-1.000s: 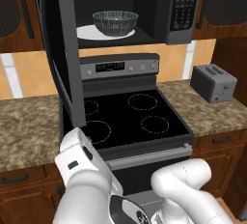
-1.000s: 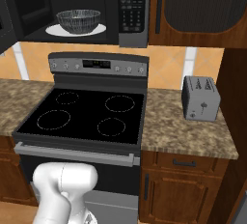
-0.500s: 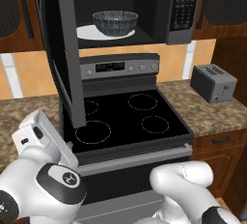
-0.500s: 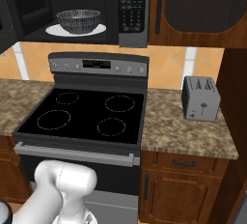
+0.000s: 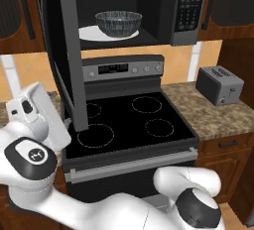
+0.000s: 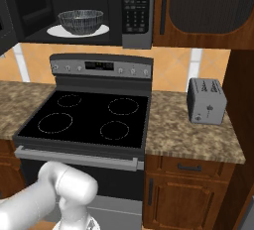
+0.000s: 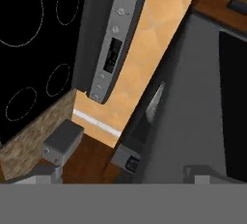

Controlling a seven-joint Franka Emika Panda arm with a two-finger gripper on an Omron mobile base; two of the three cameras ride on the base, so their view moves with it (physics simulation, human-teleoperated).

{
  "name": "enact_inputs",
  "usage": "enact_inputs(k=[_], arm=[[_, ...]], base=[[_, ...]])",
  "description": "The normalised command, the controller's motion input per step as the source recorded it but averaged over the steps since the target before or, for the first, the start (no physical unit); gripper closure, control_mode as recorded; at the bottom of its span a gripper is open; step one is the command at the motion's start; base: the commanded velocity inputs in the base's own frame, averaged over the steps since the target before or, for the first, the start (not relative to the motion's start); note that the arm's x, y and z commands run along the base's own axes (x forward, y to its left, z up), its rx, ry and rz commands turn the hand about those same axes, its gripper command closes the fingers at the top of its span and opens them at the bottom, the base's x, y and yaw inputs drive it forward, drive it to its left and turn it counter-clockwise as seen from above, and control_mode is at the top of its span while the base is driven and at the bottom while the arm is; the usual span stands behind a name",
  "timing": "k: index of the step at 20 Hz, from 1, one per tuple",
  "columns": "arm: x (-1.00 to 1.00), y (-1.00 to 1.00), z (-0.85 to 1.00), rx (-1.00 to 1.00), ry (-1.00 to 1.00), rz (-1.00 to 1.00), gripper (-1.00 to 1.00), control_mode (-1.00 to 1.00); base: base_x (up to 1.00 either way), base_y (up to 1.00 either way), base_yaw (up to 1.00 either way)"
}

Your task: Pick the mushroom from the sink and place it in the bowl. Then pick the bowl and place it in the microwave. Then close the microwave door and press the start button.

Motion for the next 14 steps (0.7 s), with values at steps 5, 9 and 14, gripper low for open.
enact_inputs(k=[5,9,14], arm=[[-0.02,-0.64,0.41,0.00,-0.27,-0.12,-1.00,-1.00],[0.00,-0.98,0.34,0.00,-0.26,-0.07,-1.00,-1.00],[0.02,-1.00,0.31,0.02,-0.14,-0.02,-1.00,-1.00]], base=[[0.00,0.00,0.00],[0.00,0.00,0.00],[0.00,0.00,0.00]])
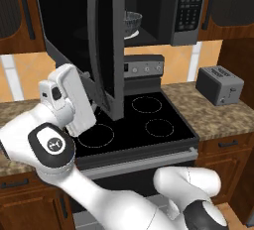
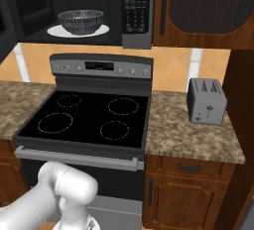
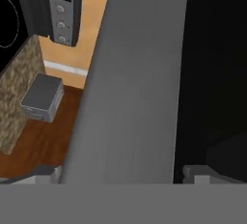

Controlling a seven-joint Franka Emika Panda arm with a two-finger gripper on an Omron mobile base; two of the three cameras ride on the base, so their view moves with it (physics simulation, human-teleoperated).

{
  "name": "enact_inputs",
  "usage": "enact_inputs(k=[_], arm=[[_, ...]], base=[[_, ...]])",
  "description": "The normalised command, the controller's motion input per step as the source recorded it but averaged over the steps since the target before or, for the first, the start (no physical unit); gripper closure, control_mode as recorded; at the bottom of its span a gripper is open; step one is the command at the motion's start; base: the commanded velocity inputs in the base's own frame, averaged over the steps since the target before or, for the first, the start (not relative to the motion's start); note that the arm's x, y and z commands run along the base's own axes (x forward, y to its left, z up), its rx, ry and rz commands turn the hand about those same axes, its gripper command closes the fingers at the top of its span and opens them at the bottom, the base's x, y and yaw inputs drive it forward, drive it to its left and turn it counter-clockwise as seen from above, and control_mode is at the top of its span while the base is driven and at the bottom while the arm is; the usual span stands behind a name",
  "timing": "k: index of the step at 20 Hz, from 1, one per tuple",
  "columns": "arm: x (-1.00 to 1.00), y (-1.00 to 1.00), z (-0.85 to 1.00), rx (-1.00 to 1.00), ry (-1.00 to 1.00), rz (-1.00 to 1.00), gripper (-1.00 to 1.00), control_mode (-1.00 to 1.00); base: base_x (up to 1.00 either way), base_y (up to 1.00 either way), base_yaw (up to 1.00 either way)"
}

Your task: Pick the mushroom from the sink and place it in the bowl. Then pick the bowl and place it in the microwave. Then close the microwave door and press the start button.

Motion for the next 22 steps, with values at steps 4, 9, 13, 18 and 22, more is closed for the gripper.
enact_inputs(k=[4,9,13,18,22], arm=[[0.46,-1.00,0.05,0.06,0.00,0.00,-1.00,-1.00],[0.87,-1.00,0.00,0.09,0.01,0.00,-1.00,-1.00],[1.00,-1.00,0.12,0.08,0.09,0.00,-1.00,-1.00],[1.00,-1.00,0.11,0.09,0.18,0.00,-1.00,-1.00],[1.00,-0.95,0.06,0.05,0.20,0.00,-1.00,-1.00]], base=[[0.00,0.00,0.00],[0.00,0.00,0.00],[0.00,0.00,0.00],[0.00,0.00,0.00],[0.00,0.00,0.00]])
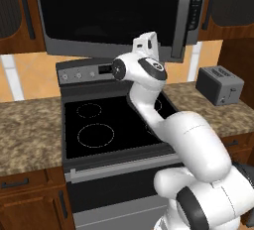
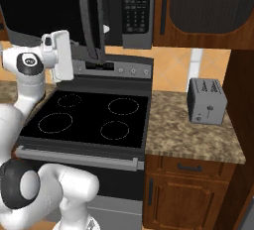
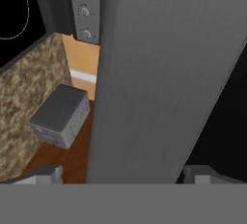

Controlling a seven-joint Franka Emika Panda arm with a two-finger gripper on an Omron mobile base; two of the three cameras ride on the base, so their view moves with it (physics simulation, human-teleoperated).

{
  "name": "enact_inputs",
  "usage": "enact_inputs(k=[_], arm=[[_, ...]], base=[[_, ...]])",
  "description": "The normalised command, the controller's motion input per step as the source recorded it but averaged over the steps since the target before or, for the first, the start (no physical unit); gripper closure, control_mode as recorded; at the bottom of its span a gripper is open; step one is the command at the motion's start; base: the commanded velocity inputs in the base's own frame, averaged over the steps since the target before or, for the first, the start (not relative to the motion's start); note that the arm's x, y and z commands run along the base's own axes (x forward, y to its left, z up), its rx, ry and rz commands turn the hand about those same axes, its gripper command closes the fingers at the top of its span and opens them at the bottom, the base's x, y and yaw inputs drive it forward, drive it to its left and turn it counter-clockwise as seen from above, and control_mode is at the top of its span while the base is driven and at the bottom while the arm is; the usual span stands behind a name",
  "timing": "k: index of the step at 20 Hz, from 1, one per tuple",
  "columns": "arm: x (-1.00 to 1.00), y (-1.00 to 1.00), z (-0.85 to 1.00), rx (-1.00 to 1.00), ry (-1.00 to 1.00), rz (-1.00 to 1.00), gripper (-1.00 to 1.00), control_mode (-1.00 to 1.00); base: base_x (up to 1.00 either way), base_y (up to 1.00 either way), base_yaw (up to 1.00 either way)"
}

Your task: Pick the mushroom from the sink and place it in the bowl. Then pick the bowl and place it in the microwave. Then close the microwave door and press the start button.

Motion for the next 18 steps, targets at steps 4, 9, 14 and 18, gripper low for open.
enact_inputs(k=[4,9,14,18], arm=[[1.00,-0.78,0.00,0.03,0.22,0.05,-1.00,-1.00],[1.00,-0.42,0.00,0.00,0.17,0.09,-1.00,-1.00],[1.00,-0.02,-0.02,0.00,0.16,0.11,-1.00,-1.00],[0.99,0.00,-0.04,0.00,0.16,0.13,-1.00,-1.00]], base=[[0.00,0.00,0.00],[0.00,0.00,0.00],[0.00,0.00,0.00],[0.00,0.00,0.00]])
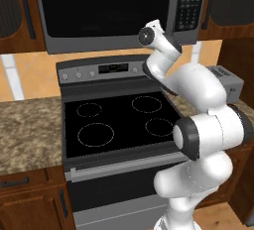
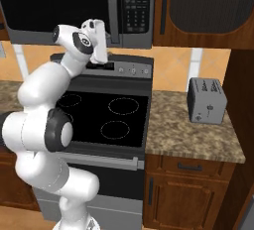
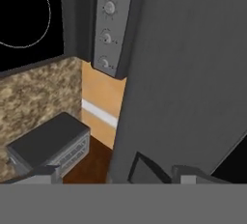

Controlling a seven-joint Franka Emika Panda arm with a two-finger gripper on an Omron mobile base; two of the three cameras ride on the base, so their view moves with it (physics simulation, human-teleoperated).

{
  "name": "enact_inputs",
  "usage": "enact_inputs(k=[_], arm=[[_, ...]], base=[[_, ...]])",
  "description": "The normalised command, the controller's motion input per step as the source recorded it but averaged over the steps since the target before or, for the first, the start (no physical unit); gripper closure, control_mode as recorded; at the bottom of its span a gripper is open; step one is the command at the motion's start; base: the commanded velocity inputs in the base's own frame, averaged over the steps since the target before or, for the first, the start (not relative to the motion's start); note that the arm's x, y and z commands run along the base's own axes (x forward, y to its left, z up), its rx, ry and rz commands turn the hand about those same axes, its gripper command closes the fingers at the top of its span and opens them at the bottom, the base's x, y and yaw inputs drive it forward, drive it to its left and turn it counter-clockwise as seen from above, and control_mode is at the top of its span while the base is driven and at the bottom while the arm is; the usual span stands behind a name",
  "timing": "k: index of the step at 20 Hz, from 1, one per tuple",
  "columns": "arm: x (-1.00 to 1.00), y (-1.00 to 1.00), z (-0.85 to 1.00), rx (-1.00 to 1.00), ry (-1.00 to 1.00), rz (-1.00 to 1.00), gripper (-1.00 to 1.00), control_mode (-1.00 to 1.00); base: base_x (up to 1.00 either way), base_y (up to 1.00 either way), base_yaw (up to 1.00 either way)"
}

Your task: Pick the mushroom from the sink and place it in the bowl. Then pick the bowl and place it in the microwave. Then close the microwave door and press the start button.

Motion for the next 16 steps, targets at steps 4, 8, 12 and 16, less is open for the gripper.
enact_inputs(k=[4,8,12,16], arm=[[-0.36,0.31,0.00,0.00,0.03,0.16,-1.00,-1.00],[-0.97,0.48,0.15,0.07,-0.03,0.11,-1.00,-1.00],[-0.66,-0.36,0.41,0.35,0.00,0.08,-1.00,-1.00],[-0.75,-0.70,0.31,0.35,-0.12,0.14,-1.00,-1.00]], base=[[0.00,0.00,0.00],[0.00,0.00,0.00],[0.00,0.00,0.00],[0.00,0.00,0.00]])
